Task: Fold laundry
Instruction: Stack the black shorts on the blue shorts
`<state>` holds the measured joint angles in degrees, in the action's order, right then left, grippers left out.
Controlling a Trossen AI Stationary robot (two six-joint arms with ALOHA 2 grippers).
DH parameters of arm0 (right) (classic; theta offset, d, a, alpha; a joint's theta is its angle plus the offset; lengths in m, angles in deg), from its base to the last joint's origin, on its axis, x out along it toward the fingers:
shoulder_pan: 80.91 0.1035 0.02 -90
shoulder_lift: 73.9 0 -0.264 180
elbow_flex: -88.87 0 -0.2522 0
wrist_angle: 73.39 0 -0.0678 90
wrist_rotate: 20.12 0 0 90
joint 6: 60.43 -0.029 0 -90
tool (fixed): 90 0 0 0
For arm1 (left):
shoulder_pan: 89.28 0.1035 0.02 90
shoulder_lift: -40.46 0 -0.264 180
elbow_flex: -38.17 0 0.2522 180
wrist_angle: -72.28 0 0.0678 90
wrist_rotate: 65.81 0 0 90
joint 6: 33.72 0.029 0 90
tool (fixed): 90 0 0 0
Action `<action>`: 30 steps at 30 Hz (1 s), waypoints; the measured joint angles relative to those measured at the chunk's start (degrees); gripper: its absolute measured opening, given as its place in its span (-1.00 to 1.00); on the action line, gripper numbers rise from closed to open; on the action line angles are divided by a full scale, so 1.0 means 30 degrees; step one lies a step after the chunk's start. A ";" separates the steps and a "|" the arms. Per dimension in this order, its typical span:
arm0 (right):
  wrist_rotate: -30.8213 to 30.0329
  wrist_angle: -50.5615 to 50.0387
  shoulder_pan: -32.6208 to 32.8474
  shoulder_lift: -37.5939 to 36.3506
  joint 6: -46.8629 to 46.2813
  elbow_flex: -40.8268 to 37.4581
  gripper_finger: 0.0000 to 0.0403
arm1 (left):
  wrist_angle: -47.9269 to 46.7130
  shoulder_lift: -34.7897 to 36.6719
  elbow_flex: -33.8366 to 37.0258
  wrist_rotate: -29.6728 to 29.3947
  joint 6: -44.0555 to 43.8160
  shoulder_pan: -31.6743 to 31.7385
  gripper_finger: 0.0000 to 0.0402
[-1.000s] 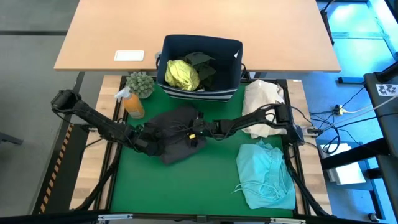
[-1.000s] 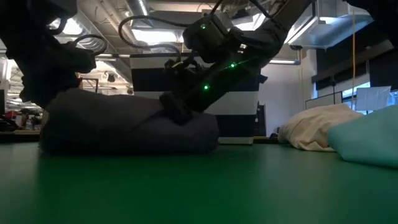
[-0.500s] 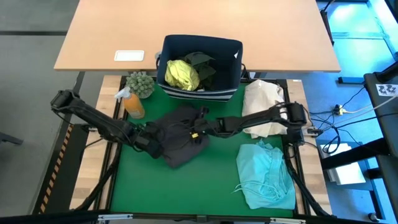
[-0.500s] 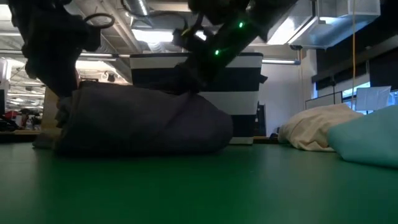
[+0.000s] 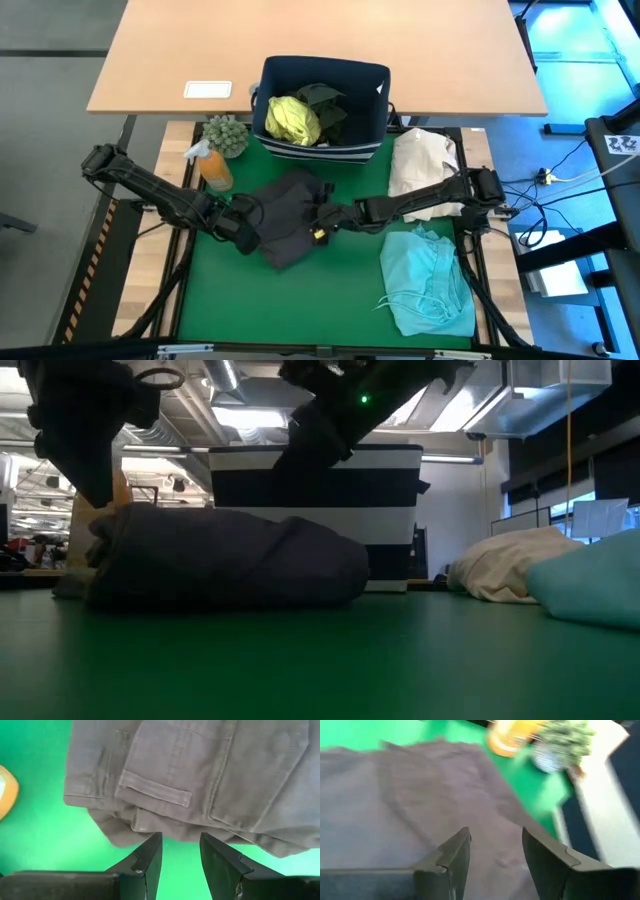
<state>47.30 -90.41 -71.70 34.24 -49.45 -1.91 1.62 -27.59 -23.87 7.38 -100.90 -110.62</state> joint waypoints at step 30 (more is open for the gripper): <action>0.2925 0.0259 0.1624 0.0153 -0.0983 -0.0080 -0.41 | 0.1261 -0.0058 -0.0136 -0.0154 0.0084 -0.0051 -0.37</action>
<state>56.08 -89.64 -66.83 34.70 -52.40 -2.15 5.40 -27.77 -24.27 6.91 -100.65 -110.77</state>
